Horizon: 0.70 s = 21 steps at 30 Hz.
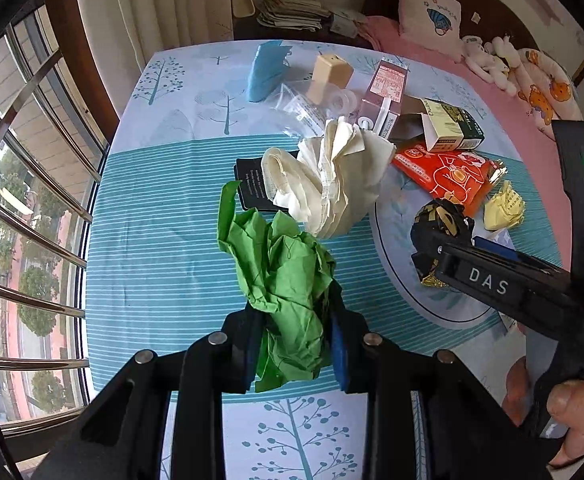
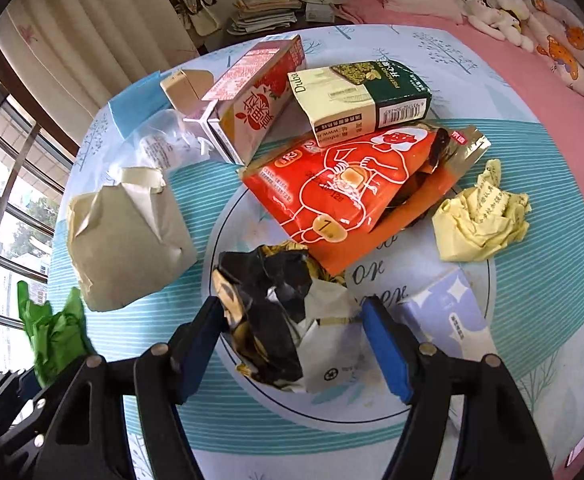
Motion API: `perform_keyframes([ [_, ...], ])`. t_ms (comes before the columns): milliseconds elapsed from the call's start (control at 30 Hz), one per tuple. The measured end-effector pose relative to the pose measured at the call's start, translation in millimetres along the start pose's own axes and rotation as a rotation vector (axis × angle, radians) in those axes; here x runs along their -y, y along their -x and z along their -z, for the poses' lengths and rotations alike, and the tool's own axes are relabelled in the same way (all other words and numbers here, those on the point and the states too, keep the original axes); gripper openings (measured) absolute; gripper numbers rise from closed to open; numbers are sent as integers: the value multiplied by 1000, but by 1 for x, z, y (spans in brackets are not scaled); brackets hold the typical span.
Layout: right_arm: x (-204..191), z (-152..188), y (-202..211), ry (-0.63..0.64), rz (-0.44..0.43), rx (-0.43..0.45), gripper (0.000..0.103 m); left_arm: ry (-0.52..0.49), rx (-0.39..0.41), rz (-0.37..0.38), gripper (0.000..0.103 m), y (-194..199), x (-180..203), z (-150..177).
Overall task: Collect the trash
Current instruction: 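Grasp the green crumpled paper with the left tool while the right tool grasps the black-gold wrapper, then lower both held items over the bin and open both tools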
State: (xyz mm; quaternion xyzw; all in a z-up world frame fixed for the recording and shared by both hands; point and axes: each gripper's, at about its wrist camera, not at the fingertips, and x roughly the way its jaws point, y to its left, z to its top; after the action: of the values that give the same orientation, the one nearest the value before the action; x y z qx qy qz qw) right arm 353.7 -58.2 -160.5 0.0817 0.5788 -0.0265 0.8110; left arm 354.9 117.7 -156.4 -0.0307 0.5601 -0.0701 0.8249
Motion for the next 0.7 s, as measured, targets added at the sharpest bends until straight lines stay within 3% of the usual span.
perform_keyframes([
  [167, 0, 10, 6, 22, 6, 8, 63, -13, 28, -25, 27, 17, 2, 9],
  [200, 0, 14, 9, 21, -8, 12, 46, -15, 36, -30, 27, 22, 4, 12],
  [300, 3, 23, 35, 41, -55, 55, 42, -23, 64, -45, 27, 38, 13, 22],
  [533, 30, 67, 103, 63, -202, 114, 40, -4, 116, -72, 27, 86, 48, 61],
  [700, 63, 111, 163, 103, -299, 141, 40, 46, 141, -69, 27, 126, 85, 115],
])
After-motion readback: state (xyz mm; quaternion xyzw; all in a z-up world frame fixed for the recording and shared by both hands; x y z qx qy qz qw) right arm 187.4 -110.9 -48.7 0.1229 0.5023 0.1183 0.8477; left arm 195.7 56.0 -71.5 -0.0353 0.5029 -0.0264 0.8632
